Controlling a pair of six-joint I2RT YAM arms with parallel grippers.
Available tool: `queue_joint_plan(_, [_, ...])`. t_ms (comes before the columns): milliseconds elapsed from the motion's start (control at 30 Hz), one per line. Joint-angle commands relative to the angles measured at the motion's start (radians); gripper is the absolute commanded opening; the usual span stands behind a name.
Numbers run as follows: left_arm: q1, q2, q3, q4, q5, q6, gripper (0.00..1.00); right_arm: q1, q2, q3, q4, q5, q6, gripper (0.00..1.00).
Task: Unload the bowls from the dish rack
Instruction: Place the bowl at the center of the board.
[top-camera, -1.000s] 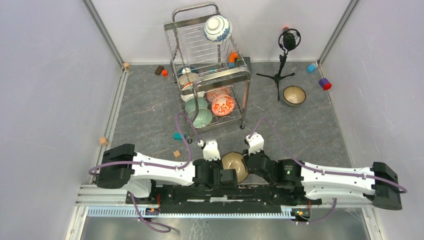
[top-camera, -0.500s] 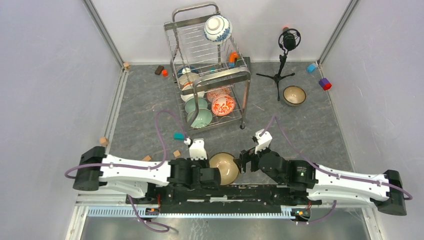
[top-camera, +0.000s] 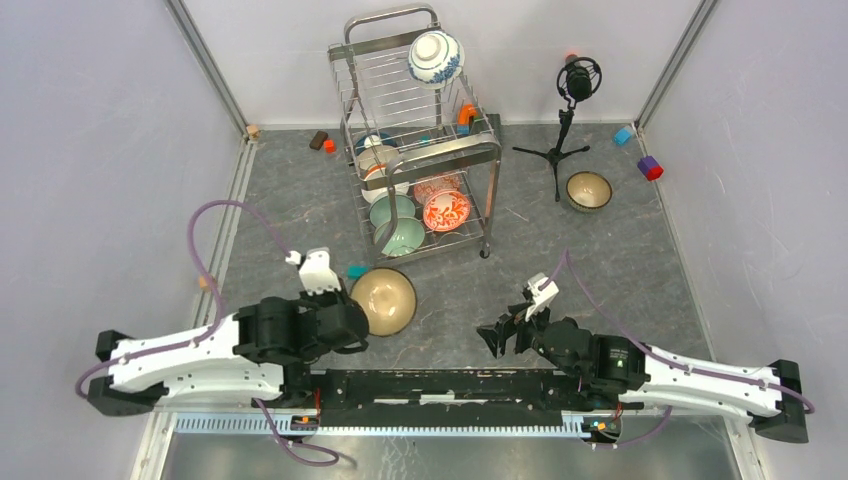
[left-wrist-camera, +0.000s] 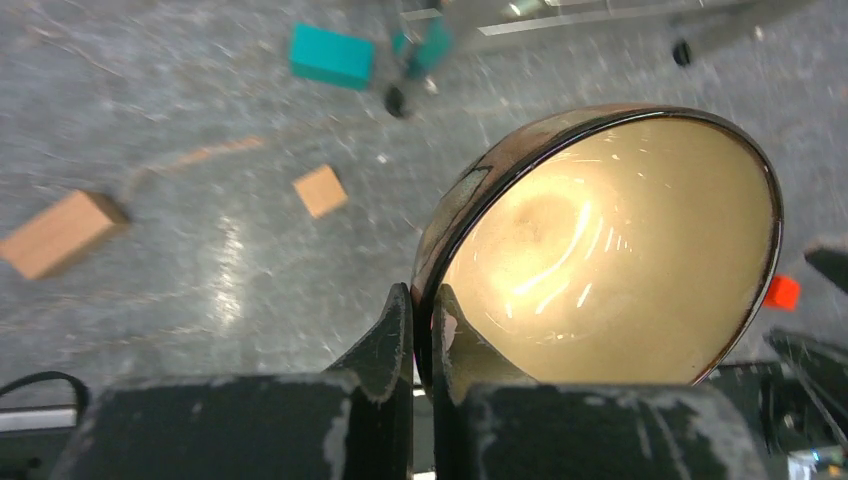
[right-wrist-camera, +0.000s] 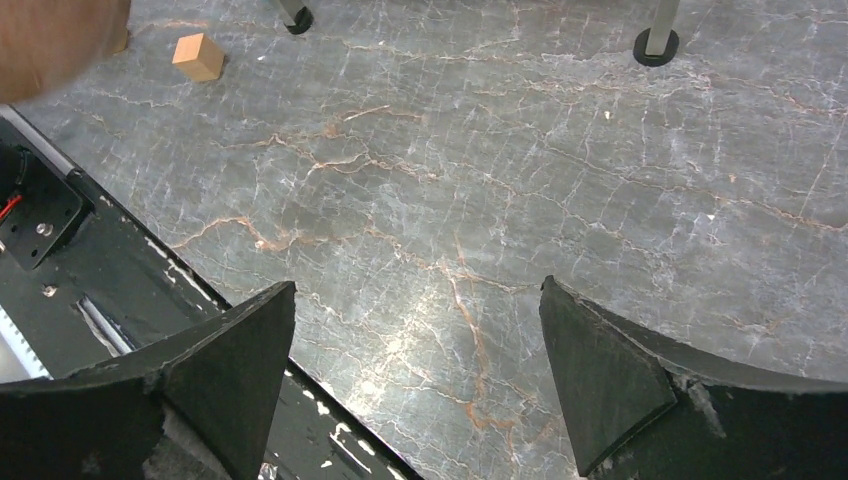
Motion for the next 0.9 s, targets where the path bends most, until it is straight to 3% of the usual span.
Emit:
queue_joint_plan(0, [0.142,-0.051,0.076,0.052,-0.093,0.181,0.02,-0.001,0.002,-0.015,0.089,-0.019,-0.033,0.96])
queue_joint_plan(133, [0.315,-0.036,0.097,0.149,-0.029,0.364,0.02,-0.001,0.041,-0.014,0.102,-0.031,-0.045,0.95])
queue_joint_plan(267, [0.583,0.032,0.135,0.267,0.152,0.528,0.02,-0.001,0.067,-0.017,0.116,-0.040,-0.060,0.95])
queue_joint_plan(433, [0.840,0.042,0.183,0.359,0.337,0.593,0.02,-0.001,0.065,-0.036,0.127,-0.040,-0.089,0.95])
queue_joint_plan(633, [0.992,0.081,0.265,0.372,0.420,0.622,0.02,-0.001,0.081,-0.060,0.148,-0.032,-0.120,0.94])
queue_joint_plan(867, [0.998,0.030,0.248,0.413,0.461,0.611,0.02,-0.001,0.096,-0.071,0.135,-0.009,-0.152,0.94])
